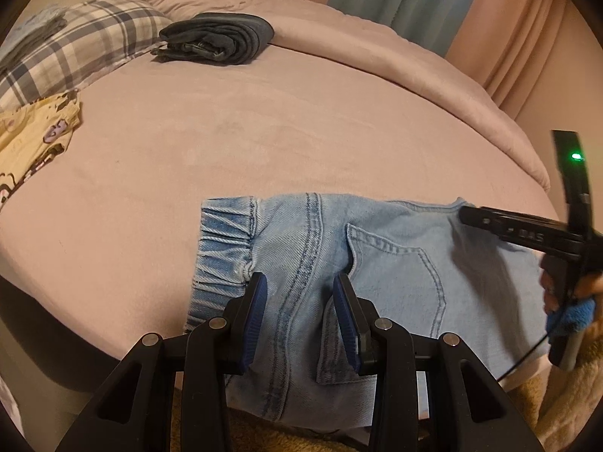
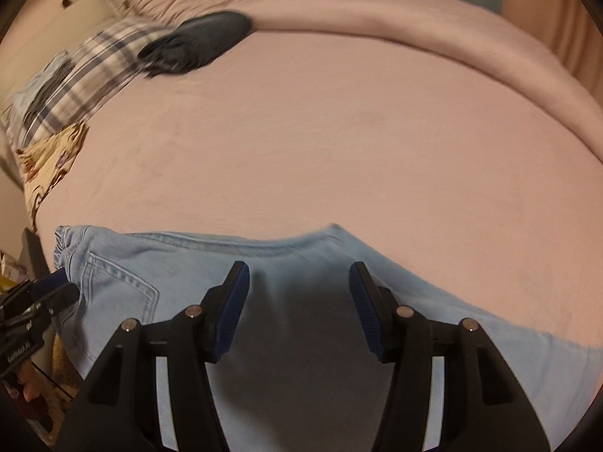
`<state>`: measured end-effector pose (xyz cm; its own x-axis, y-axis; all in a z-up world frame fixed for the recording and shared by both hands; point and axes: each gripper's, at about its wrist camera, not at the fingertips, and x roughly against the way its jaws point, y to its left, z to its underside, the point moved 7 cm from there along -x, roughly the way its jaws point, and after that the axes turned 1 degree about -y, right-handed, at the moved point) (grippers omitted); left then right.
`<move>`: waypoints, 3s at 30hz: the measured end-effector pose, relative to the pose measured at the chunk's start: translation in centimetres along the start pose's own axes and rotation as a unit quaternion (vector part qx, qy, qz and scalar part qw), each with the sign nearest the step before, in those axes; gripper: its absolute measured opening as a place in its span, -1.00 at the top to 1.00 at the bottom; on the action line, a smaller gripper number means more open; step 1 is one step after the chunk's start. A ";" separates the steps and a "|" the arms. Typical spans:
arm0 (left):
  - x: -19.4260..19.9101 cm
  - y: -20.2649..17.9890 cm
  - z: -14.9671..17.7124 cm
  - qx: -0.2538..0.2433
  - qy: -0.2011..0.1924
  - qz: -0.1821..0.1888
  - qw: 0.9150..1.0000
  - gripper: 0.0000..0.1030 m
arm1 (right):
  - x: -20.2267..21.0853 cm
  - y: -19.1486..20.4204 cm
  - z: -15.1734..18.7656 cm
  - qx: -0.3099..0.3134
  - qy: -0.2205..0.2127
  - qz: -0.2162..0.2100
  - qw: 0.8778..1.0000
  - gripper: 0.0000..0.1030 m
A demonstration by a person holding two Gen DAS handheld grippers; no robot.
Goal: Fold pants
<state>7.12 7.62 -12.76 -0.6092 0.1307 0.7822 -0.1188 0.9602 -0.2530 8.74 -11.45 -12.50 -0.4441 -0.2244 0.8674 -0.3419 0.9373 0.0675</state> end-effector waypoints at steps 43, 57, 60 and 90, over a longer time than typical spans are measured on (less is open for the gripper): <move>0.4 0.6 2.8 -0.005 0.009 -0.044 0.999 0.26 | -3.0 0.0 0.3 0.036 -0.017 0.120 0.992 0.73; -0.1 -1.3 -5.0 -0.034 -0.011 -0.033 0.999 0.25 | -2.8 0.1 0.4 0.016 -0.027 0.112 0.993 0.68; -2.4 -1.1 -3.9 -0.041 0.010 -0.029 0.999 0.25 | -2.9 0.1 0.4 0.011 -0.027 0.108 0.994 0.68; 0.1 -2.3 -3.3 -0.054 -0.021 -0.005 0.998 0.24 | -2.6 -0.6 0.3 -0.027 -0.044 0.076 0.996 0.48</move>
<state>9.94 6.21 -10.18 -0.6410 0.1126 0.7592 -0.0406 0.9828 -0.1801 9.90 -11.52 -14.95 -0.5590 -0.0982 0.8233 -0.2200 0.9749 -0.0332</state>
